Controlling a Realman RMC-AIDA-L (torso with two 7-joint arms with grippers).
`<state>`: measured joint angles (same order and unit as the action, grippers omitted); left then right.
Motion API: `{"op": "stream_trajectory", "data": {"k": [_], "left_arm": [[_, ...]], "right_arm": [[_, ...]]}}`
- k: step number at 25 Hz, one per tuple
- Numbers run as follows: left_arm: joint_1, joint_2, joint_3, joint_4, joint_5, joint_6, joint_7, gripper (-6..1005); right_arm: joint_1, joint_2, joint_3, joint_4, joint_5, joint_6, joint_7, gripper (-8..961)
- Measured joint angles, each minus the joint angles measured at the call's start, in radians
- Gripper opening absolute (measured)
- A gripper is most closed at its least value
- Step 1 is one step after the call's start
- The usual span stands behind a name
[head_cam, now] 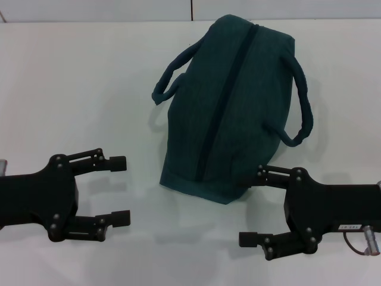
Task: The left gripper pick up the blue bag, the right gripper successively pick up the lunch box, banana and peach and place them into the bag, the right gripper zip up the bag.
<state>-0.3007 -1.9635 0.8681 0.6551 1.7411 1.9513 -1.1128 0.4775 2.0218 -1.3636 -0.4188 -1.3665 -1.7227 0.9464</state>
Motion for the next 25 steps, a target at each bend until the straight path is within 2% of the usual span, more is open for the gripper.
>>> {"op": "stream_trajectory", "data": {"k": [25], "left_arm": [[0.000,0.002,0.000,0.000,0.002,0.000,-0.001,864]], "right_arm": [[-0.005,0.001,0.000,0.003,0.006,-0.008,0.000,877]]}}
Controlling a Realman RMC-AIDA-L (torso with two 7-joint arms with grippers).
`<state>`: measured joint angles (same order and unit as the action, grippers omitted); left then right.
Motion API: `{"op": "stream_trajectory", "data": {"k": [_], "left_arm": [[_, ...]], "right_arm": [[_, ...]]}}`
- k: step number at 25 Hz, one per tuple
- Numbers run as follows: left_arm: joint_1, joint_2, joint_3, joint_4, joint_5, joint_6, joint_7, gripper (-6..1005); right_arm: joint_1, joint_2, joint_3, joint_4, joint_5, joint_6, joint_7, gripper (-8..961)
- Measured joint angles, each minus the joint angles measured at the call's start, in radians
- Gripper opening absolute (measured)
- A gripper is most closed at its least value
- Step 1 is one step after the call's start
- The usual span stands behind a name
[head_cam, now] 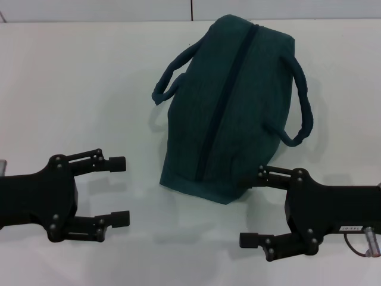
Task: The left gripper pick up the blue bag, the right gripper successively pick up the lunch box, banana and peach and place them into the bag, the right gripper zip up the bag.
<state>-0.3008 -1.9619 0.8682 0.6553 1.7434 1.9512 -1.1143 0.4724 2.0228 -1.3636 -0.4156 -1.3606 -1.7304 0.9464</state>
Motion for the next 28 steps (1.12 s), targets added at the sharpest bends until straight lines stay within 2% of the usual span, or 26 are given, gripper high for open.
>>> {"op": "stream_trajectory", "data": {"k": [28], "left_arm": [[0.005,0.000,0.000,0.001,0.001,0.000,0.002,863]], "right_arm": [[-0.003,0.004,-0.010,0.000,0.003,-0.003,0.000,877]]}}
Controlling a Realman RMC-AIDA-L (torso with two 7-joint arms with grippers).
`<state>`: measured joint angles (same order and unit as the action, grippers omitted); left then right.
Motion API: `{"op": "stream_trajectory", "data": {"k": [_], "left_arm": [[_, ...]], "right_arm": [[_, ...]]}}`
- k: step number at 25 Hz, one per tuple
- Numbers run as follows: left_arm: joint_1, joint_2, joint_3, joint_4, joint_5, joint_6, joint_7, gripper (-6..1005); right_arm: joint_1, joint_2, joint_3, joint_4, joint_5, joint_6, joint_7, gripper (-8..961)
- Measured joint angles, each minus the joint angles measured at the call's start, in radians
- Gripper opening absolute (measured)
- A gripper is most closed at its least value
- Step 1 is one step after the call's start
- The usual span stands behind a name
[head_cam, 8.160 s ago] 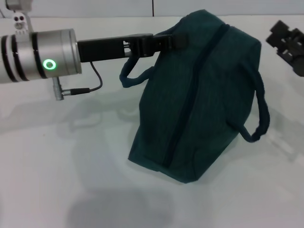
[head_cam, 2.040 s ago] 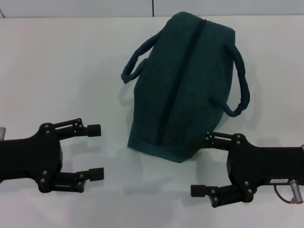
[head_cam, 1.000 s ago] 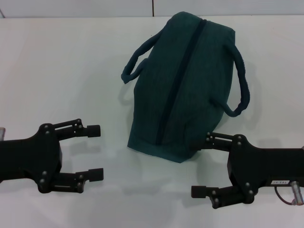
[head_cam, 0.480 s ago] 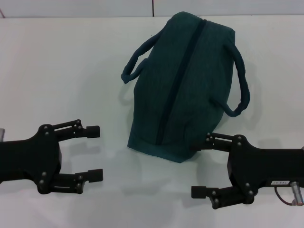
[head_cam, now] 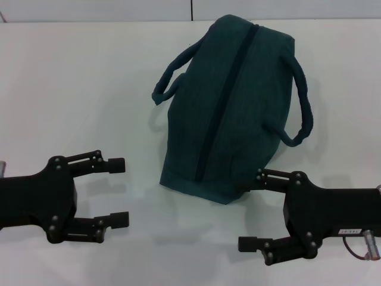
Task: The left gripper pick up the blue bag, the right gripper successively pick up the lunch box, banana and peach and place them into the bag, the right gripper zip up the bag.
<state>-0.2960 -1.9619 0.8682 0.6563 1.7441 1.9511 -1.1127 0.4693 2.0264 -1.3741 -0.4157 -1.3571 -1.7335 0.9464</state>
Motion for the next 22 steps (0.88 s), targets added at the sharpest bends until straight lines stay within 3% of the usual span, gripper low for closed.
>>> {"op": "stream_trajectory", "data": {"k": [22], "left_arm": [[-0.005,0.000,0.000,0.001,0.002,-0.002,0.002,863]], "right_arm": [[0.004,0.000,0.000,0.000,-0.001,0.000,0.011,877]]}}
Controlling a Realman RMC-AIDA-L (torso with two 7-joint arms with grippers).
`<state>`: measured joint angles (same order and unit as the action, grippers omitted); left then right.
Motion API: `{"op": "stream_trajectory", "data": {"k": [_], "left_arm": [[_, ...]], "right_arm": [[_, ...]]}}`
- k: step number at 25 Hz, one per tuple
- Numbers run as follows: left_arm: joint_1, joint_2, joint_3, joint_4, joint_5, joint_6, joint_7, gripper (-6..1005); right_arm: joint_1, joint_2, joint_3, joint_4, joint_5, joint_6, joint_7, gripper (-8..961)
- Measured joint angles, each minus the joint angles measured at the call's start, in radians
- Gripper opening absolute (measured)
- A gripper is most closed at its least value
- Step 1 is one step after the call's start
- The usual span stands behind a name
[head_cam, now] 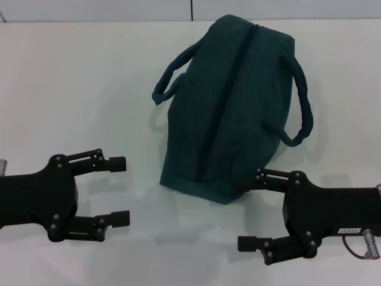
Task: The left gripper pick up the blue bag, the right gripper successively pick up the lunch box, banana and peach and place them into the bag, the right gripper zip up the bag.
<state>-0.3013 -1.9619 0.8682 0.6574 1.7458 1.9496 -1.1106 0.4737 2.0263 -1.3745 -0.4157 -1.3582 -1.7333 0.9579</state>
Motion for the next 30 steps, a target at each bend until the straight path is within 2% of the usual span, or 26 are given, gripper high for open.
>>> {"op": "stream_trajectory", "data": {"k": [30], "left_arm": [[0.001,-0.002,-0.002,-0.001,-0.007,-0.003,0.005,863]], "right_arm": [[-0.005,0.000,0.000,0.000,0.001,0.002,0.001,877]]}}
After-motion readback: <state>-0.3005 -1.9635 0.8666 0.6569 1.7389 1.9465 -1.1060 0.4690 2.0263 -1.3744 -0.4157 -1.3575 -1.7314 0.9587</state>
